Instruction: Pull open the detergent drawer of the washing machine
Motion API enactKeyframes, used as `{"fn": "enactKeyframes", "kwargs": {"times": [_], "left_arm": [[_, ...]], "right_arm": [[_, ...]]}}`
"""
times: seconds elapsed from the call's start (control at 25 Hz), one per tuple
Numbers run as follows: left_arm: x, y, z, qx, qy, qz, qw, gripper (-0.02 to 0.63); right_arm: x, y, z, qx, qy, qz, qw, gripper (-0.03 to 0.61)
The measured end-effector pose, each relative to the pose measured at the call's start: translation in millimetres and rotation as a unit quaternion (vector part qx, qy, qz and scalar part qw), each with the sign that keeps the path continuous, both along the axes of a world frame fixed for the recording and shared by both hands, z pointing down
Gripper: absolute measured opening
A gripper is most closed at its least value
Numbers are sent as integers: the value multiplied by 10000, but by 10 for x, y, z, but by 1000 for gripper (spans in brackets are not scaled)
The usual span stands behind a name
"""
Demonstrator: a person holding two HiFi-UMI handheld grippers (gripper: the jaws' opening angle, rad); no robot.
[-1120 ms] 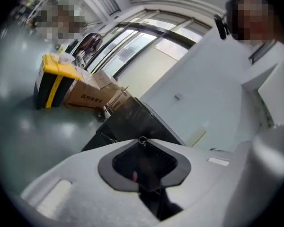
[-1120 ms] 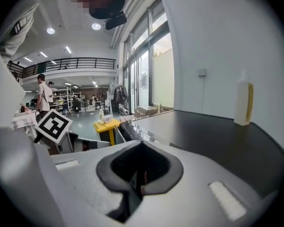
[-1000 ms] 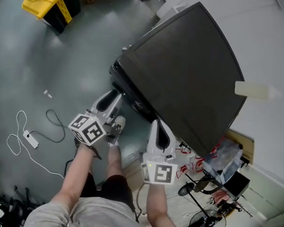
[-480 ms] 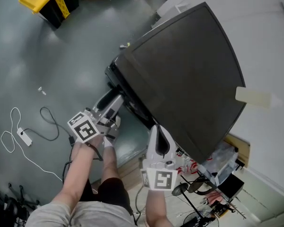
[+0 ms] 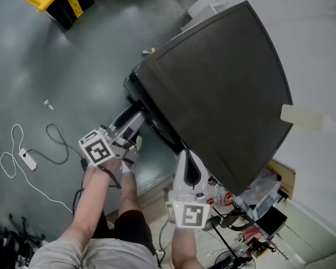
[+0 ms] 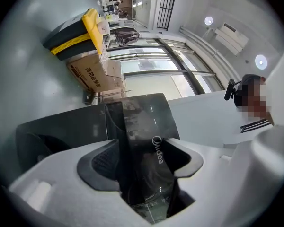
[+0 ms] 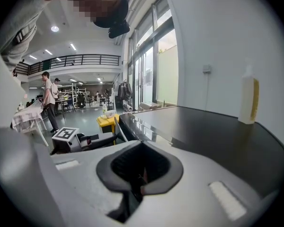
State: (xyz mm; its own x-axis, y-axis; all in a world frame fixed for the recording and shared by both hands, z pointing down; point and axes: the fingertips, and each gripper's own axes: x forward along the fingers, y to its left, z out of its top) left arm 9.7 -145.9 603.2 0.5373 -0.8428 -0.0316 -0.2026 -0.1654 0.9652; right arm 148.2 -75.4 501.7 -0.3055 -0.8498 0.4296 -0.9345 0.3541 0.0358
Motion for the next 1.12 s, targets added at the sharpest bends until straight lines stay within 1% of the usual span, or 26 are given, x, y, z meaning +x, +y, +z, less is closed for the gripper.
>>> {"fn": "enactKeyframes", "kwargs": {"times": [0.16,0.28,0.32,0.4,0.48,0.6,0.76,0.84,0.92,1.12], "left_arm": [[12,11,16,20,226,45,9997,295],[56,22,-3,80,618,107,9980,296],[73,13,-15,133,690,153,9974,296],[101,-7,-59,304,651,289,9970,324],[142,-26,-128,464,670,404,9959,330],[166,-44,-163,553,798,440,9943,330],[158,-52,-162,539,962,311,9934,330],[142,-59,-166,506,1217,148,9912,330],[138,-71,-188,470,1618,-38,9857,330],[133,-94,-201,421,1993,-220,9788,328]], "right_arm": [[15,19,24,-11,10,16,10000,5],[19,40,53,-43,48,-4,10000,5],[29,39,69,-54,58,0,10000,5],[43,41,96,-79,46,28,10000,4],[52,48,121,-114,54,39,9999,4],[55,58,153,-144,73,51,9999,5],[40,65,155,-124,43,79,9999,5],[39,69,144,-105,22,90,9999,5],[55,76,135,-111,13,117,9999,5],[115,95,130,-111,40,191,9997,5]]}}
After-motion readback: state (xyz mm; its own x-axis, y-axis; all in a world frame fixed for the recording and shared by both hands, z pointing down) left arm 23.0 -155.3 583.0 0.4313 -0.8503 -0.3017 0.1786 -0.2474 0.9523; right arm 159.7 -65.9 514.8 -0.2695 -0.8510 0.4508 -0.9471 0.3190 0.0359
